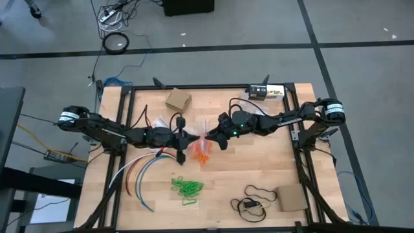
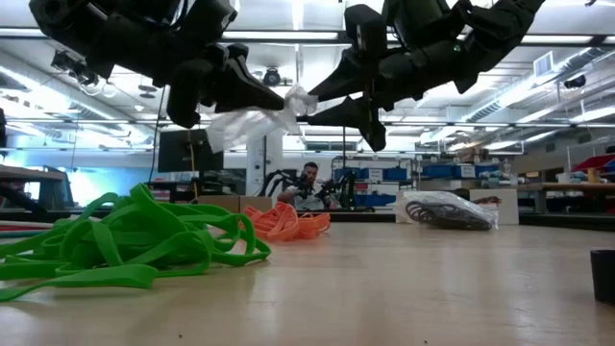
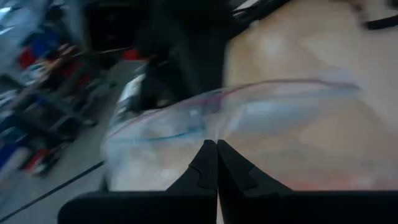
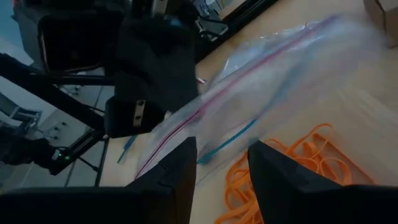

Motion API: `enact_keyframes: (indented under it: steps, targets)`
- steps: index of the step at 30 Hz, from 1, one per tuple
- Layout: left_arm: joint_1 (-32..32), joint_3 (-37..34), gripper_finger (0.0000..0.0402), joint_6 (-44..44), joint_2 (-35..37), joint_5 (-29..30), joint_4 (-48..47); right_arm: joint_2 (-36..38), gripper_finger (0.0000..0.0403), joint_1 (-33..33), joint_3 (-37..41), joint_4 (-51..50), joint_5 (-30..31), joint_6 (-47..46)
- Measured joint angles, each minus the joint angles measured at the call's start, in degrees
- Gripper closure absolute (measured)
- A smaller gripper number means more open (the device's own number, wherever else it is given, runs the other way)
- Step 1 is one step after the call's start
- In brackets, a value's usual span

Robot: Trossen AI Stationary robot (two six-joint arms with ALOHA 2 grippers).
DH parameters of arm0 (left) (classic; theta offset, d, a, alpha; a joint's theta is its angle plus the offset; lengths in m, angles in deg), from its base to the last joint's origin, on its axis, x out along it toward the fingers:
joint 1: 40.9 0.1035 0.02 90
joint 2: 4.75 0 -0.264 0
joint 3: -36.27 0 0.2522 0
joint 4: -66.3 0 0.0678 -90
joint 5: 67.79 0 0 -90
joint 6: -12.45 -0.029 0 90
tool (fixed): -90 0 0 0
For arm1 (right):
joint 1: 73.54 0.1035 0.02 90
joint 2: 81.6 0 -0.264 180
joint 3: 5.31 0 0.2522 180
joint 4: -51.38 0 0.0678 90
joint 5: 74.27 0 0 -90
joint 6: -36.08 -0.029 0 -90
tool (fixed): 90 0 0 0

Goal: Sort rubber bands
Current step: Open the transparent zip bag

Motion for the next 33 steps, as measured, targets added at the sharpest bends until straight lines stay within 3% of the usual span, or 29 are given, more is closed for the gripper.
enact_keyframes:
  steps: [5, 9, 13, 21, 33]
  targets:
    - [0.0, 0.0, 0.04, -1.7, 0.0, 5.9, 4.0, 0.0, 0.027, 1.4, 0.0, 0.1, 0.5, 0.8]
    - [0.0, 0.0, 0.04, -2.3, 0.0, 5.8, 5.3, 0.0, 0.0271, 2.0, 0.0, 0.7, 2.8, 1.7]
    - [0.0, 0.0, 0.04, 0.1, 0.0, 1.5, 5.4, 0.0, 0.0279, 1.9, 0.0, 1.3, 5.2, 2.6]
    - [-0.3, 0.0, 0.0401, 3.1, -1.8, 1.2, 3.3, 0.0, 0.0289, 1.9, 0.0, 8.8, 4.5, 4.6]
    - [-1.5, 0.0, 0.0401, 3.2, -2.3, 1.9, 3.3, 0.0, 0.0289, 1.2, 0.0, 2.3, 4.1, 4.5]
